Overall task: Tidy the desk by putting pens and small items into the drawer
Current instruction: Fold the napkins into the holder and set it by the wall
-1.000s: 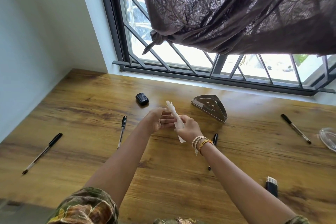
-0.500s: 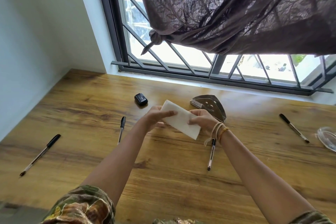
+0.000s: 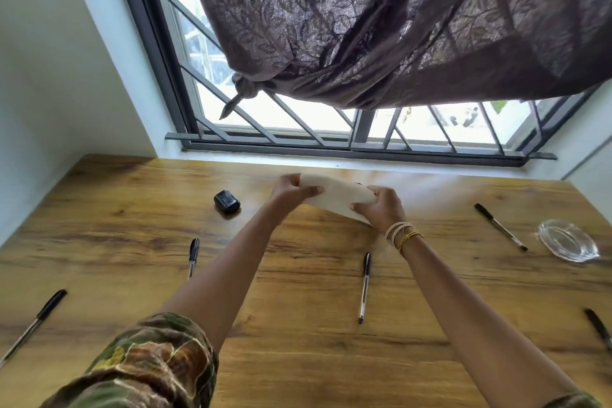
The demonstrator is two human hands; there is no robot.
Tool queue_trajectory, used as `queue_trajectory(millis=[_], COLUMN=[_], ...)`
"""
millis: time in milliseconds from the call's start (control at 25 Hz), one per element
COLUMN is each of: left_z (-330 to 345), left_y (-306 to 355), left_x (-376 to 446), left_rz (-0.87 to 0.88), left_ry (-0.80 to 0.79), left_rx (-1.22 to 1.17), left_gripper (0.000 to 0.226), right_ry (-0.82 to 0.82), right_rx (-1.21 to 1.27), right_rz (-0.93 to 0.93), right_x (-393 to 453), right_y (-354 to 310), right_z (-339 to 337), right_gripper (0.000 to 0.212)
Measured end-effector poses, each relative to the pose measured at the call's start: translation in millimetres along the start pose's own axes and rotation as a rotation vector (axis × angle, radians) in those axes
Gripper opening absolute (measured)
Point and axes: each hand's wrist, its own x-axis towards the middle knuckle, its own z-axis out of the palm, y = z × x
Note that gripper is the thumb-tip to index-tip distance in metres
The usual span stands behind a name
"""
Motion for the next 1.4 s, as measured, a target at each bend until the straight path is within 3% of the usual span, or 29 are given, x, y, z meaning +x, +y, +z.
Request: queue_trajectory(millis=[200, 480, 720, 920, 1240, 1400], left_z=[26, 43, 38, 39, 39, 39], left_y=[25, 21, -6, -21, -33, -38], left_x=[35, 60, 68, 68, 71, 72], left_rz=[0.192, 0.207, 0.159, 0.126, 0.077, 0.090], left_ry=[0.037, 0.025, 0.009, 0.004, -0.184, -0.139], left_rx=[0.198, 0.249, 0.309, 0.328, 0.457, 0.540], left_gripper=[0.013, 0.021, 0.023, 0.022, 0.050, 0.018], right_ry=[0.161, 0.215, 0.152, 0.124, -0.027, 0.049], right_rx=[0.005, -0.029, -0.103, -0.160, -0.105, -0.121], right_rz=[-0.001, -0.005, -0.007, 0.020, 0.117, 0.098], right_x=[19, 30, 32, 30, 19, 17], right_y=[-9, 8, 30, 47, 68, 71], right_z=[-24, -24, -4, 7, 13, 17], right_gripper=[0.034, 0.025, 0.020, 0.030, 0.053, 0.043])
